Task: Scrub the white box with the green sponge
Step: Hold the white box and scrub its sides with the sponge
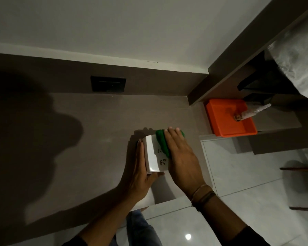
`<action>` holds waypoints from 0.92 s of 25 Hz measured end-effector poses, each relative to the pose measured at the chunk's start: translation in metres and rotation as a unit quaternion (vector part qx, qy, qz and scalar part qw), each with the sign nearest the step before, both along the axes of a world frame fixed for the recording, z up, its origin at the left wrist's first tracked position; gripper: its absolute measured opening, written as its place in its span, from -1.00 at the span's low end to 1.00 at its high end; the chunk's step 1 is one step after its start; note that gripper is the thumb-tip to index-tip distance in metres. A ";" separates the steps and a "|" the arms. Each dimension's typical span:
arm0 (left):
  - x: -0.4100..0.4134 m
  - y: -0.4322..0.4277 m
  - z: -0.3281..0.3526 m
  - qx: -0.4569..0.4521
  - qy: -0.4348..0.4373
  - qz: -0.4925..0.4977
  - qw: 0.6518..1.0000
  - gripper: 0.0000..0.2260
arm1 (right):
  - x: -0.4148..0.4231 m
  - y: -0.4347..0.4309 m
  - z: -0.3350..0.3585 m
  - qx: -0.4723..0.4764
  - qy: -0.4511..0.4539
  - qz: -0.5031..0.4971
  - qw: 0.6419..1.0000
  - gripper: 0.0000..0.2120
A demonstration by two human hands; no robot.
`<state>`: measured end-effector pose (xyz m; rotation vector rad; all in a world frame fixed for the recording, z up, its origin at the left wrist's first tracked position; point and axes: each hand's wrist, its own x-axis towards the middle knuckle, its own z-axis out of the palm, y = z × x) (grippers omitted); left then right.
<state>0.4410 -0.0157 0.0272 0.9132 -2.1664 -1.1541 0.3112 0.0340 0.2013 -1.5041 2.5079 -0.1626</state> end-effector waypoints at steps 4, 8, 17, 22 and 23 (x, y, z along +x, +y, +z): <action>0.002 0.002 0.012 -0.070 -0.001 -0.020 0.997 0.01 | 0.010 -0.005 -0.013 0.024 0.023 0.033 0.999 -0.12; 0.000 0.004 0.014 -0.065 0.013 -0.003 0.998 -0.06 | 0.010 -0.004 -0.017 0.024 0.034 0.035 0.999 -0.10; 0.001 0.004 0.005 0.020 0.060 -0.030 0.998 -0.07 | 0.016 0.039 -0.006 -0.003 0.041 0.053 0.998 -0.27; 0.000 0.005 0.005 -0.014 0.033 -0.019 0.999 -0.12 | 0.021 0.004 -0.009 0.013 0.014 0.064 0.998 -0.24; -0.001 0.007 0.005 -0.006 0.029 -0.007 1.000 -0.13 | 0.028 0.013 -0.010 0.010 0.025 0.099 0.995 -0.22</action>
